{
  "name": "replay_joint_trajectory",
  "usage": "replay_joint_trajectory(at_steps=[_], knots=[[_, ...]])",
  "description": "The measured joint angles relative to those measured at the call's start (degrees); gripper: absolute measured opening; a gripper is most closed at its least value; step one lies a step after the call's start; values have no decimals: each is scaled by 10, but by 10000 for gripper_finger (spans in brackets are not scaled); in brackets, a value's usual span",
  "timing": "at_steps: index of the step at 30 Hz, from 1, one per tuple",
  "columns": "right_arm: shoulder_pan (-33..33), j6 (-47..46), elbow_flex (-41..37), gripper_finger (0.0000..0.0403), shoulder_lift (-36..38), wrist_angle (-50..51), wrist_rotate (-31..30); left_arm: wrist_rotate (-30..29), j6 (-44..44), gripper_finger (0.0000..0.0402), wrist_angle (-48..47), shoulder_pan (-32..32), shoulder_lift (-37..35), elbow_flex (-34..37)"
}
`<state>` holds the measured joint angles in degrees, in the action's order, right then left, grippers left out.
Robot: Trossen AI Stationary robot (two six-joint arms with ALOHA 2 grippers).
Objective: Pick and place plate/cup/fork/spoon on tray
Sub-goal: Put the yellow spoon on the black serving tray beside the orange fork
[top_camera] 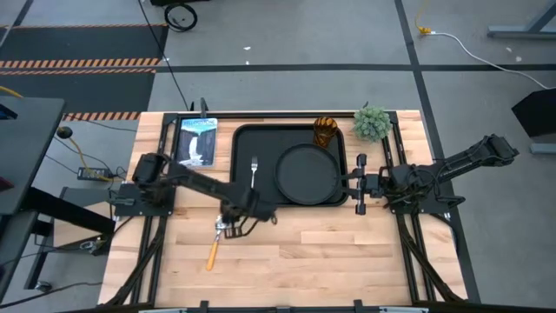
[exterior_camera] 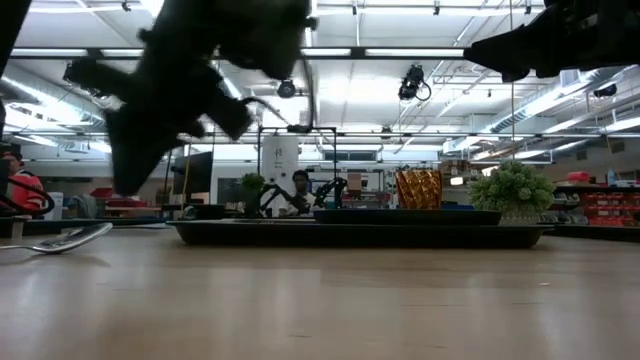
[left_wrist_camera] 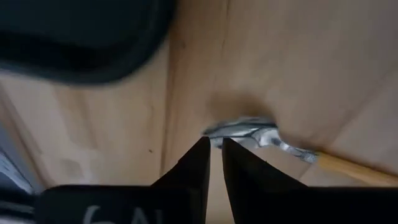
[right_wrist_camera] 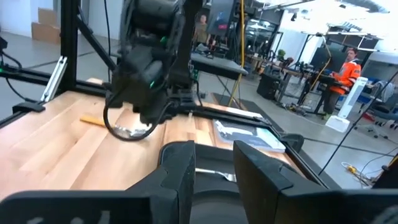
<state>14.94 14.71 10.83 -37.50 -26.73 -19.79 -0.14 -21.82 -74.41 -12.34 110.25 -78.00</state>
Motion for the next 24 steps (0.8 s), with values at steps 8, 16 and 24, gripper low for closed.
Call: replay_joint_trajectory(at_steps=[8, 16, 24], knots=[[0, 3, 0, 116, 1, -16, 0, 14, -165, 7, 73, -43, -146, 152], [0, 3, 0, 116, 0, -20, 0, 25, -486, 43, 204, -85, -297, 271], [0, 4, 0, 116, 0, -22, 0, 43, -632, 141, 260, -149, -275, 287]])
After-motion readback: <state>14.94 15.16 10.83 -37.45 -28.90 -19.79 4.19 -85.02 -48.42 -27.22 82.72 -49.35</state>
